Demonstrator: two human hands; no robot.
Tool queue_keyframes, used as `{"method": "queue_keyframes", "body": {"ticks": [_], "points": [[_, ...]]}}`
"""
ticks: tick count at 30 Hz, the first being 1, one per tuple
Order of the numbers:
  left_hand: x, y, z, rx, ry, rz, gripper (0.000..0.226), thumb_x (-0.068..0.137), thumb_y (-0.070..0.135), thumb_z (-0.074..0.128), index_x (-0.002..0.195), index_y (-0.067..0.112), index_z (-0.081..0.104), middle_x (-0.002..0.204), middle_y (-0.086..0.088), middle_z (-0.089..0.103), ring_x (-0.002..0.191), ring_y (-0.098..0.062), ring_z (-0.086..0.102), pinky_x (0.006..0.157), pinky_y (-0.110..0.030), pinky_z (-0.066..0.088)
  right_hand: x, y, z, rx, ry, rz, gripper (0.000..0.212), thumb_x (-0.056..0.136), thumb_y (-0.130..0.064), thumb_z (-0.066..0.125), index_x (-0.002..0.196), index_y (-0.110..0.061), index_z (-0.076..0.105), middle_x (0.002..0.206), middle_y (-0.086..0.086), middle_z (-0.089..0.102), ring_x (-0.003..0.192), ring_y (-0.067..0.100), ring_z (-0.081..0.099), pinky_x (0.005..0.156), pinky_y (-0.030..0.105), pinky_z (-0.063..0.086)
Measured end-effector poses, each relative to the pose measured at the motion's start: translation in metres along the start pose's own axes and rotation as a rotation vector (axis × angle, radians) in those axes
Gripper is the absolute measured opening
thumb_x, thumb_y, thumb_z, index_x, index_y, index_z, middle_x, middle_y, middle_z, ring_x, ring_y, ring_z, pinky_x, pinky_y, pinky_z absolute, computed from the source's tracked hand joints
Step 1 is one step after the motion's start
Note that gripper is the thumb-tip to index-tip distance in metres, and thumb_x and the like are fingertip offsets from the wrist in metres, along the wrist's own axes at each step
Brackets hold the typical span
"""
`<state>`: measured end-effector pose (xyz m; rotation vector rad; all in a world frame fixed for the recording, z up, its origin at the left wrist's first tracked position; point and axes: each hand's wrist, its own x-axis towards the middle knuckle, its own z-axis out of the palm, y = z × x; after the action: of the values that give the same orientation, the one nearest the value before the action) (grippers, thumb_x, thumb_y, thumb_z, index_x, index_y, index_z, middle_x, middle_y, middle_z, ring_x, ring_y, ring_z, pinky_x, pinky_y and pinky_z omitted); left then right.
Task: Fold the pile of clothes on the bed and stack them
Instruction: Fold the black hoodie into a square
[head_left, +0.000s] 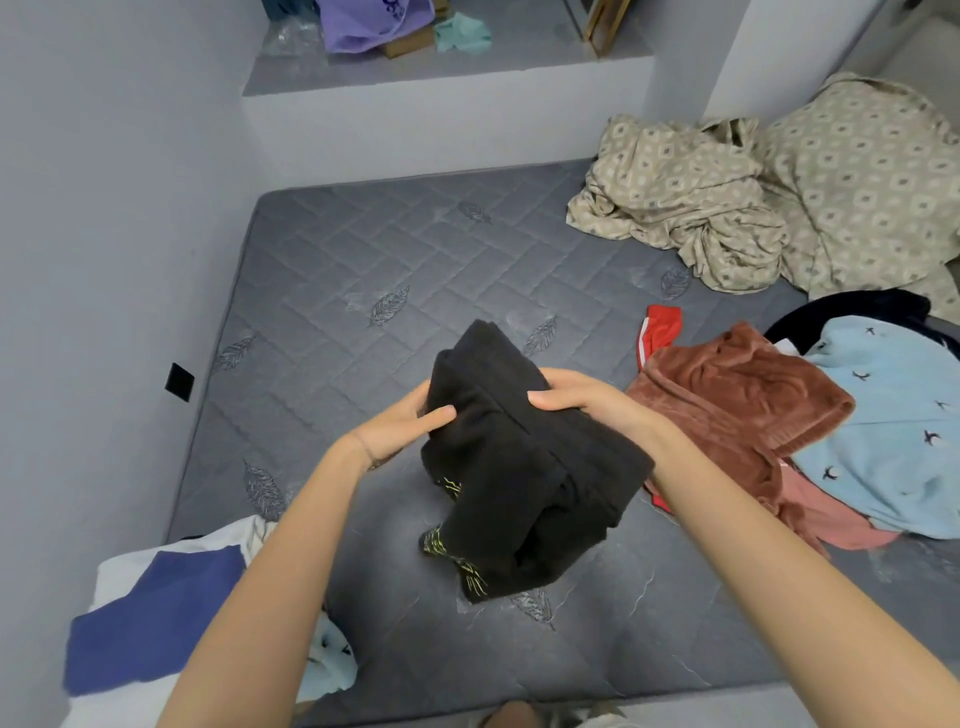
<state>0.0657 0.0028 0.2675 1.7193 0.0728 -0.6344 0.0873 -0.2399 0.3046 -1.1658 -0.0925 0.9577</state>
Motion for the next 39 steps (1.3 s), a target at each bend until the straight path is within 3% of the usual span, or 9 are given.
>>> {"method": "queue_keyframes", "body": {"ticks": [2,6,10,13,18,23,30,34,39], "points": [[-0.008,0.005,0.005,-0.048,0.009,-0.038,0.038,0.085,0.029,0.069,0.118,0.019,0.054,0.114,0.009,0.065,0.121,-0.018,0.055,0.085,-0.015,0.049,-0.013,0.0,-0.004,0.111,-0.032,-0.03,0.034,0.086,-0.003,0.049,0.117,-0.006,0.063,0.116,0.009,0.067,0.101,0.021,0.066,0.09,0.031,0.053],[-0.028,0.01,-0.005,-0.084,-0.132,-0.05,0.081,0.04,0.059,0.088,0.105,0.014,0.066,0.103,0.0,0.073,0.095,-0.013,0.068,0.078,-0.02,0.053,-0.029,0.027,-0.014,0.203,-0.034,-0.018,0.038,0.087,-0.006,0.045,0.113,-0.014,0.071,0.122,0.005,0.066,0.111,0.02,0.063,0.089,0.028,0.051],[-0.008,0.015,-0.006,-0.026,-0.094,-0.077,0.041,0.071,0.039,0.079,0.104,0.018,0.067,0.101,0.0,0.074,0.092,-0.013,0.069,0.077,-0.022,0.053,-0.02,0.055,-0.028,0.256,0.045,0.011,0.039,0.087,-0.008,0.048,0.125,-0.011,0.055,0.123,0.003,0.066,0.112,0.019,0.063,0.088,0.026,0.051],[0.035,-0.002,0.012,0.223,0.057,-0.002,0.019,0.083,0.024,0.072,0.1,0.029,0.064,0.098,0.01,0.069,0.089,0.004,0.063,0.082,-0.02,0.045,-0.011,0.069,-0.06,0.294,0.149,0.036,0.035,0.088,-0.008,0.048,0.121,-0.01,0.058,0.115,0.006,0.069,0.102,0.02,0.067,0.083,0.029,0.055],[0.101,-0.084,0.04,0.57,0.33,0.082,0.056,0.072,0.061,0.057,0.115,0.025,0.062,0.119,-0.003,0.056,0.111,-0.017,0.052,0.102,-0.034,0.038,0.012,0.135,-0.139,-0.255,0.6,0.255,0.017,0.093,-0.009,0.058,0.108,-0.008,0.065,0.111,0.011,0.068,0.109,0.031,0.063,0.095,0.04,0.05],[0.122,-0.172,0.071,0.727,0.304,-0.086,0.033,0.094,0.028,0.056,0.127,0.02,0.057,0.129,-0.005,0.055,0.124,-0.023,0.048,0.105,-0.042,0.038,0.012,0.213,-0.192,-0.708,0.807,0.486,0.032,0.097,-0.018,0.05,0.128,-0.013,0.054,0.118,0.011,0.063,0.111,0.035,0.057,0.088,0.039,0.045],[0.122,-0.283,0.122,0.795,0.081,-0.342,0.047,0.1,0.027,0.043,0.146,0.028,0.034,0.151,-0.006,0.033,0.14,-0.024,0.027,0.114,-0.045,0.025,0.025,0.268,-0.227,-0.703,0.852,0.537,0.031,0.098,-0.012,0.047,0.128,-0.009,0.052,0.121,0.016,0.062,0.111,0.036,0.056,0.085,0.038,0.044],[0.129,-0.315,0.171,0.925,-0.108,-0.322,0.058,0.102,0.033,0.036,0.152,0.034,0.006,0.161,-0.001,-0.001,0.147,-0.022,-0.004,0.118,-0.047,0.001,0.036,0.284,-0.231,-0.579,0.95,0.493,0.031,0.101,-0.016,0.044,0.131,-0.011,0.051,0.122,0.011,0.06,0.115,0.034,0.053,0.087,0.037,0.04],[0.131,-0.339,0.224,1.11,-0.302,-0.369,0.072,0.101,0.037,0.038,0.149,0.033,-0.015,0.15,-0.004,-0.037,0.141,-0.029,-0.029,0.113,-0.058,-0.007,0.04,0.295,-0.239,-0.534,1.077,0.385,0.024,0.099,-0.021,0.048,0.12,-0.014,0.057,0.117,0.009,0.063,0.109,0.031,0.056,0.093,0.044,0.043]]}}
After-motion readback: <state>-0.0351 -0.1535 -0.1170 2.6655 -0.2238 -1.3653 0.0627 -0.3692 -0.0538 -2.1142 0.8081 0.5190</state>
